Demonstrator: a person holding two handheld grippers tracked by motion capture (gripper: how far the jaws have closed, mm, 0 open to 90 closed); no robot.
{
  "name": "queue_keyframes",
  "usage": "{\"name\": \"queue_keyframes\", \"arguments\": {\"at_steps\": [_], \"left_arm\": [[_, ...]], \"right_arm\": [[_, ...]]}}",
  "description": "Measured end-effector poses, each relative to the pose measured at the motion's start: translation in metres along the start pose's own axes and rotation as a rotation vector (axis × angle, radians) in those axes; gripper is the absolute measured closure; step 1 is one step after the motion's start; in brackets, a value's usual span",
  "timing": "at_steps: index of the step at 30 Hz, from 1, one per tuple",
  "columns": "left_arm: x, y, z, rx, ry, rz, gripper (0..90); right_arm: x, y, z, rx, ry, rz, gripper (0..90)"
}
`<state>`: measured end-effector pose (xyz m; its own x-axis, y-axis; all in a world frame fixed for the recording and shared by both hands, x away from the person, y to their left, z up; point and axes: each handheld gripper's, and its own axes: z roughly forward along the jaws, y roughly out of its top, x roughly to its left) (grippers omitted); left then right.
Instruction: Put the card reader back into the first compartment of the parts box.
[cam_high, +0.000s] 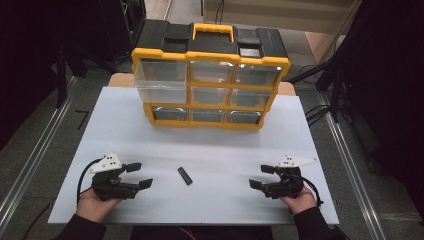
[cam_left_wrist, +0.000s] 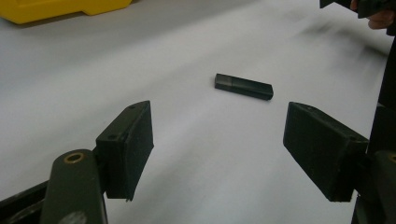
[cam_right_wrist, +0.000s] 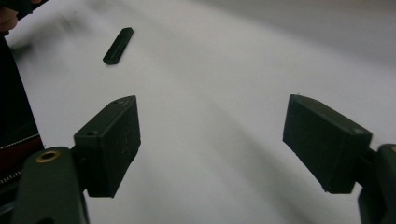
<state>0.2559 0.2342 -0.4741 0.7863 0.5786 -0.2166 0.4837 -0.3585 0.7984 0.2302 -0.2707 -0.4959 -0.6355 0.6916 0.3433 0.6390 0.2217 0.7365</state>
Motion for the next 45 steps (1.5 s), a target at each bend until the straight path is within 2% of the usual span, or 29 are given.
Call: {"name": "queue_keyframes", "arguments": {"at_steps": [2,8,11,15,19,22,28,45], "left_arm": [[0.0002,0.0004,0.0002,-0.003,0.002,0.01,25.8],[0.0005,0.0011,0.0024,-0.002,0.002,0.019,25.8],[-0.0011,0.0009,0.0021,-0.004,0.004,0.03,25.8],[-0.0031,0.0022,0.0009,-0.02,-0.005,0.034,25.8],[-0.003,0.0016,0.0029,-0.003,-0.011,0.033,25.8],[-0.0026,0.0012,0.0046,0.006,-0.015,0.024,25.8],[-0.0022,0.0015,0.0092,0.024,-0.021,0.022,25.8],[-0.0017,0.0017,0.0076,0.011,-0.022,0.012,26.0]], "right_arm": [[-0.0001,0.0005,0.0002,0.003,0.02,0.004,15.1],[0.0016,0.0002,-0.0017,-0.006,0.033,-0.028,15.3],[0.0019,-0.0009,-0.0024,-0.027,0.013,-0.048,15.3],[0.0009,-0.0009,-0.002,-0.024,0.028,-0.022,15.2],[0.0003,-0.0011,-0.0019,-0.022,0.039,-0.01,15.2],[-0.0012,0.0004,-0.0008,-0.008,0.067,0.014,15.3],[-0.0006,0.0014,0.0007,-0.002,0.056,-0.009,15.3],[-0.0021,0.0011,0.0036,0.024,0.067,-0.014,16.0]]}}
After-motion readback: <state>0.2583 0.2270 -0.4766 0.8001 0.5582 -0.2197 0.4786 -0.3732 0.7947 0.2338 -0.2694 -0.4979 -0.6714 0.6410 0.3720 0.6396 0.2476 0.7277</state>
